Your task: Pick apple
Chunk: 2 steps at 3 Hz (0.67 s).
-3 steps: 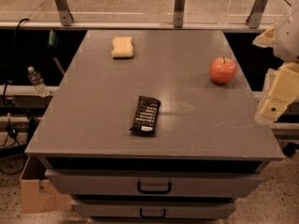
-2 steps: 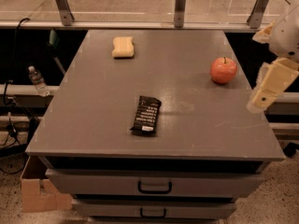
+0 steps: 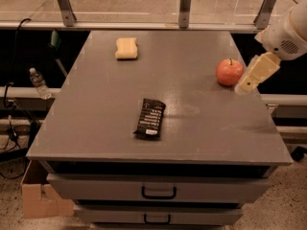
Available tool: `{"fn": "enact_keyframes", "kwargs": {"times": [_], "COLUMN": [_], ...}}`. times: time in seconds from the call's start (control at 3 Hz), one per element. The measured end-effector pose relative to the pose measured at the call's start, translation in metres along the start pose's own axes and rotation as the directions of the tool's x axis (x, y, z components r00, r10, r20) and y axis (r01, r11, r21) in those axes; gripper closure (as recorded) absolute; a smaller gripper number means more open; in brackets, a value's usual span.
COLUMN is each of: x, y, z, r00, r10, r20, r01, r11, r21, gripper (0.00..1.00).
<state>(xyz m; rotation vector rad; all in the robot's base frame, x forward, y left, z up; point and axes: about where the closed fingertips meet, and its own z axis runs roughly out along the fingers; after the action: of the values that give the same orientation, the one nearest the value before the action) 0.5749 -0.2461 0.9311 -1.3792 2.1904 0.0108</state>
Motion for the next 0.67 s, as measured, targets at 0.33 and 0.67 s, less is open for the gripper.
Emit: {"fn": "enact_keyframes", "kwargs": {"times": [0.33,0.67], "x": [-0.001,-0.001], "y": [-0.022,-0.033], "z": [0.031,0.058], "r00": [0.994,0.982], "r10": [0.080,0.140], "r20": [0.073,0.123], "r01": [-0.077,-0.131], "r11": [0.9964,0.9881], "r21": [-0.035,-0.080], "gripper": [0.00,0.00]}}
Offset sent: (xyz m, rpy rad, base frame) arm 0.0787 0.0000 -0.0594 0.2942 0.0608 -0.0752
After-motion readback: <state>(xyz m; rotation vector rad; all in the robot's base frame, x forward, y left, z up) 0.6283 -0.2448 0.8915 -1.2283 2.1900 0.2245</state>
